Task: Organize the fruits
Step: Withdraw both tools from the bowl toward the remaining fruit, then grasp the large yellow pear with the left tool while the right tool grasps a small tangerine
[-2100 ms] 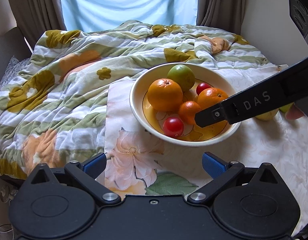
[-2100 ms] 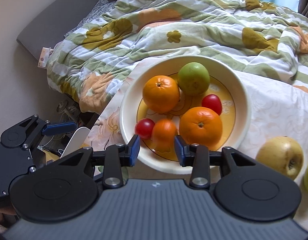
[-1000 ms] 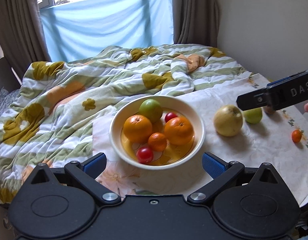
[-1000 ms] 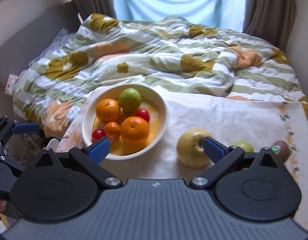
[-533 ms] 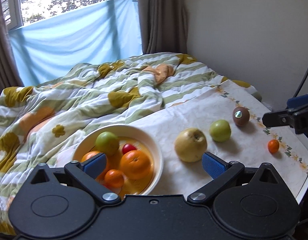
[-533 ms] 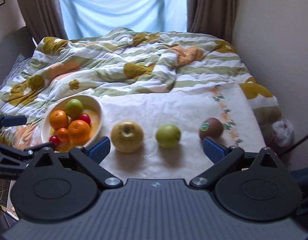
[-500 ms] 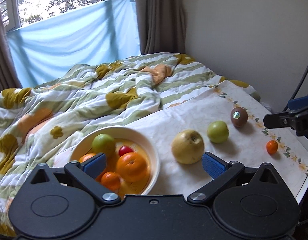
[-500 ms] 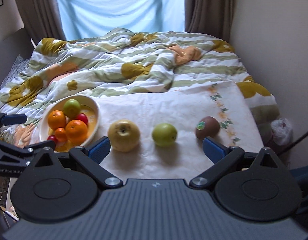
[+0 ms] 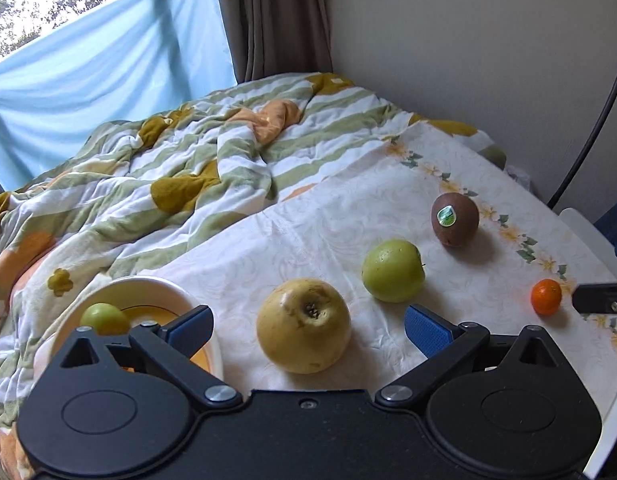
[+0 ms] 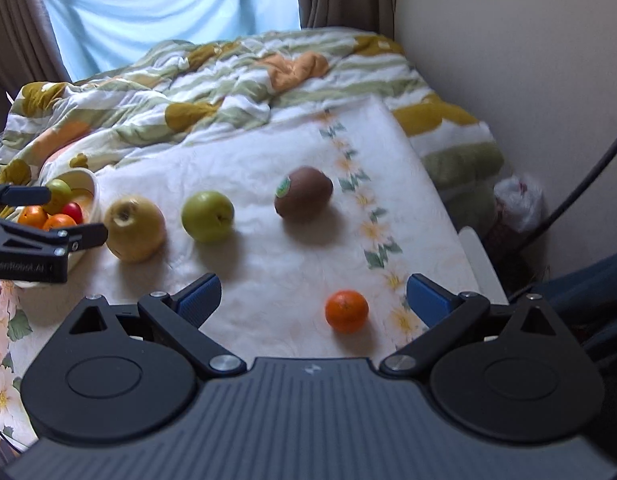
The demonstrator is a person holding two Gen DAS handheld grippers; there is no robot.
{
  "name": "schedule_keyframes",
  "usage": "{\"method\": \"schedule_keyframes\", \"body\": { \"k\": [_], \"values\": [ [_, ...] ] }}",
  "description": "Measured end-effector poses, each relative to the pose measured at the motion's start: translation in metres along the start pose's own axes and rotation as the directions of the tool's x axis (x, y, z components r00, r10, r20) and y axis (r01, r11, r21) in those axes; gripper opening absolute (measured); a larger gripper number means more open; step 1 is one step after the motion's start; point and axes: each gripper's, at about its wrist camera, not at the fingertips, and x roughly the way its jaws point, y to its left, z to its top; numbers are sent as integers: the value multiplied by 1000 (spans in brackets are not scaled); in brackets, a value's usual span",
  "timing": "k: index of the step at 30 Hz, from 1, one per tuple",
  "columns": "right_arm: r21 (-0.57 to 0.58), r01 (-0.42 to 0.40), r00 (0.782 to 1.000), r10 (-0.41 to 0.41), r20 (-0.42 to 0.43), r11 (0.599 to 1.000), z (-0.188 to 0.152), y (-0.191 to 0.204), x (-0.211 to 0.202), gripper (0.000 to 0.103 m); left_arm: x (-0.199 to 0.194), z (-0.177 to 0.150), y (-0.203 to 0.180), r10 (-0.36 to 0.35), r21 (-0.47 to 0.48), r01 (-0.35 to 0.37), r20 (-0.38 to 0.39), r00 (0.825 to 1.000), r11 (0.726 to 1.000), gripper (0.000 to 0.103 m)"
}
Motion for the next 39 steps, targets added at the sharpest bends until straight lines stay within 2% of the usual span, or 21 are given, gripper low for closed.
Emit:
{"method": "schedule_keyframes", "body": {
  "k": [11, 17, 18, 21, 31, 36, 38, 39],
  "values": [
    [40, -20, 994, 24, -105, 999, -16, -27, 48, 103, 57, 0, -3, 37, 1, -37, -86, 996, 999, 101],
    [49, -30, 991, 36, -132, 998, -18, -34, 64, 103, 72, -2, -1, 34, -26, -38, -132, 991, 999, 97],
    [47, -33, 990, 39, -134, 998, -18, -35, 65, 102, 74, -2, -2, 31, -30, -35, -136, 990, 999, 92],
    [41, -46, 988, 52, -145, 998, -17, -34, 70, 96, 80, -3, -3, 54, -21, -58, -160, 986, 998, 77],
    [32, -70, 983, 74, -165, 997, -16, -35, 83, 74, 80, -5, -2, 56, -30, -62, -157, 986, 998, 77],
    [10, -59, 986, 60, -158, 998, -15, -34, 84, 65, 77, -7, -2, 53, -31, -59, -158, 986, 998, 77],
    [-1, -50, 987, 49, -153, 999, -15, -34, 84, 54, 76, -9, -3, 57, -29, -62, -158, 986, 998, 77],
    [-8, -47, 988, 45, -150, 999, -15, -33, 84, 52, 74, -10, -3, 58, -33, -64, -157, 986, 997, 77]
  ]
}}
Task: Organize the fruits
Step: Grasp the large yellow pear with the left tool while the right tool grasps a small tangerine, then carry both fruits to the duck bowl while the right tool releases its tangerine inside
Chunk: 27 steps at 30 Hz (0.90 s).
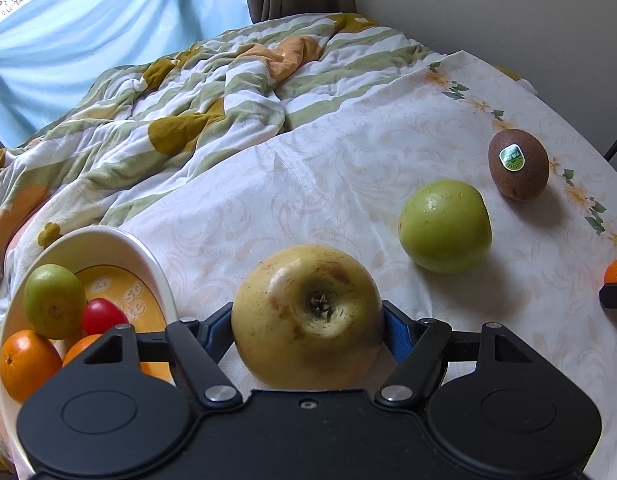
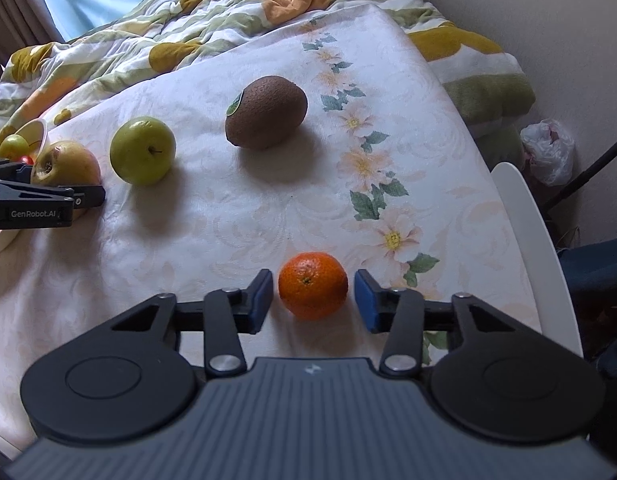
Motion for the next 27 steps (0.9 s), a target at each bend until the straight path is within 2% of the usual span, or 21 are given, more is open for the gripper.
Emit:
{"method": "schedule_keyframes", "body": {
  "k": [7, 17, 27],
  "values": [
    [5, -27, 1000, 27, 6, 1000, 1, -3, -3, 51, -22, -6, -4, 12, -17, -11, 64, 998, 1000, 77],
    [-49, -78, 995, 80, 55, 996, 13, 4, -31, 51, -65, -8, -5, 39, -106, -26, 121, 992, 994, 77],
    [-183, -156, 978, 178, 107, 971, 44, 25, -66, 51, -121, -13, 8, 137, -250, -91, 176, 975, 964, 77]
  ]
}}
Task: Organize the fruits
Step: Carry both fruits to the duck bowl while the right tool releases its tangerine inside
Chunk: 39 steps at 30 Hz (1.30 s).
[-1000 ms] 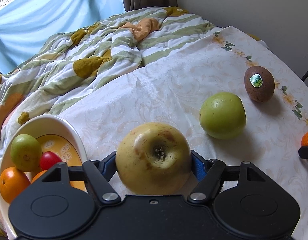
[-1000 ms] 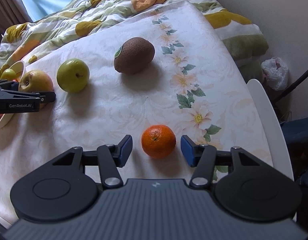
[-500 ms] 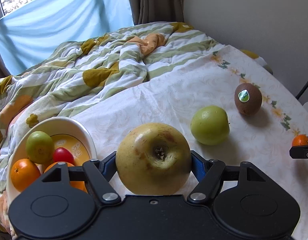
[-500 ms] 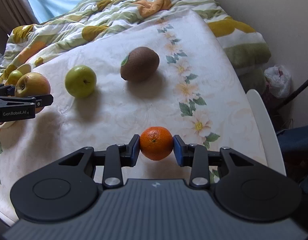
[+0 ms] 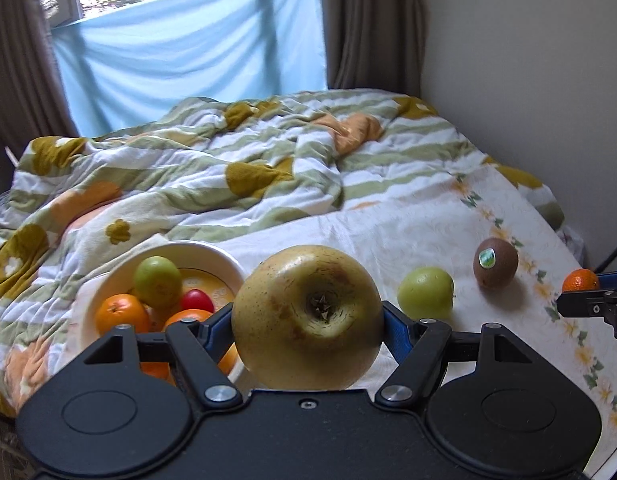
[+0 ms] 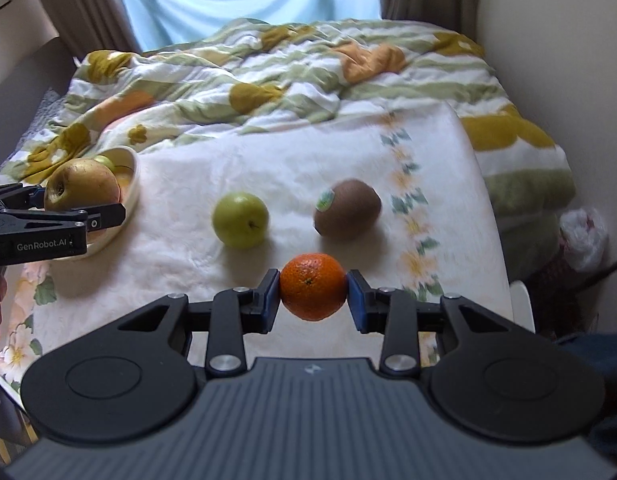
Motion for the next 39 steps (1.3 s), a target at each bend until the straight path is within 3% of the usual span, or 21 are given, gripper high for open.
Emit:
{"method": "schedule_keyframes", "body": {
  "k": [10, 20, 29, 39],
  "values": [
    [-147, -123, 991, 129, 32, 981, 44, 49, -5, 51, -38, 8, 46, 100, -124, -92, 61, 993, 988, 77],
    [-220, -185, 980, 196, 32, 958, 73, 123, 20, 51, -29, -4, 116, 139, -187, -131, 27, 990, 974, 77],
    [-222, -189, 981, 194, 2, 957, 79, 175, 58, 51, 1, -25, 169, 116, -202, -118, -24, 993, 972, 77],
    [-209, -177, 984, 174, -30, 962, 74, 210, 92, 51, 37, -38, 198, 46, -209, -51, -32, 998, 976, 77]
  ]
}}
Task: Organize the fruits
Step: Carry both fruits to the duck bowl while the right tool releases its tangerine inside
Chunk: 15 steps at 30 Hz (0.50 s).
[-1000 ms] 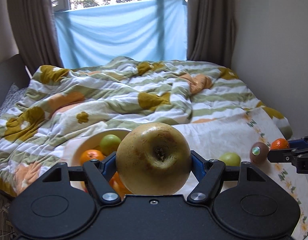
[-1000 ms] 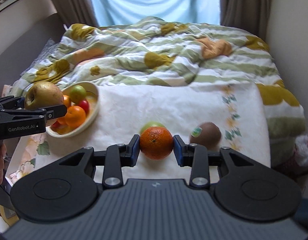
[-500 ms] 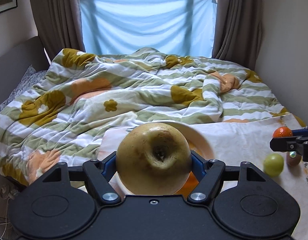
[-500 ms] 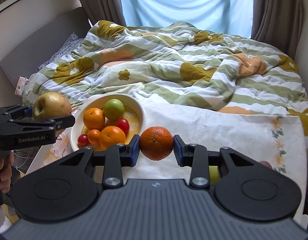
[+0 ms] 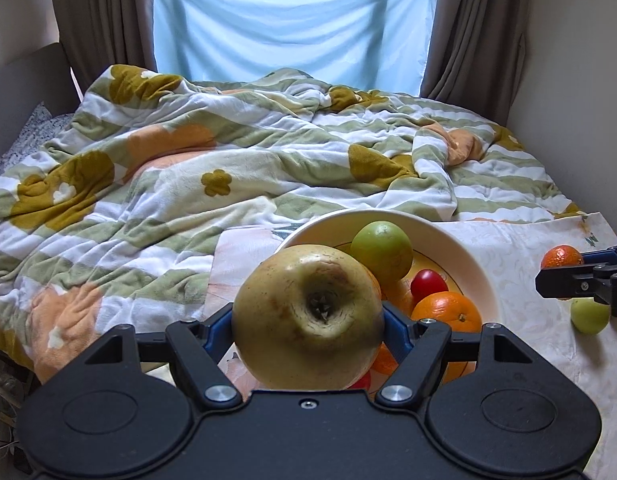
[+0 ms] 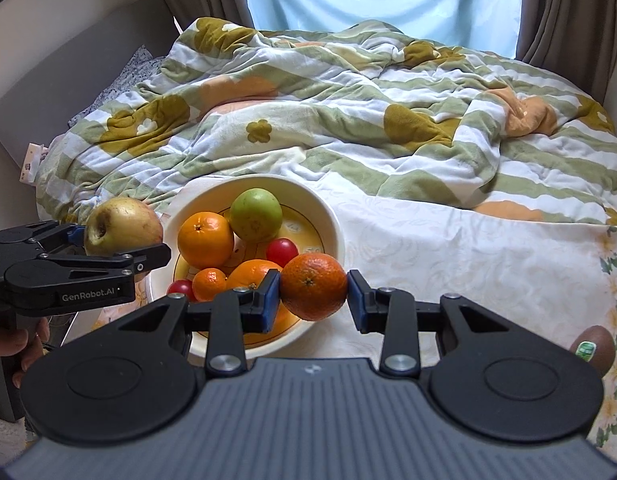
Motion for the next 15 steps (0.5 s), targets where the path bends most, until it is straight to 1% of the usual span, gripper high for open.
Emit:
{"method": "schedule_keyframes", "body": {
  "k": [6, 13, 15],
  "values": [
    [11, 15, 1000, -15, -16, 1000, 0, 5, 15, 51, 13, -3, 1, -29, 13, 29, 0, 1000, 999, 77],
    [16, 27, 999, -27, -26, 999, 2, 7, 24, 51, 17, -6, 2, -34, 24, 34, 12, 999, 999, 77],
    [16, 25, 999, -25, -26, 1000, 2, 7, 23, 51, 17, -7, 1, -32, 41, 31, 16, 999, 999, 78]
  ]
}}
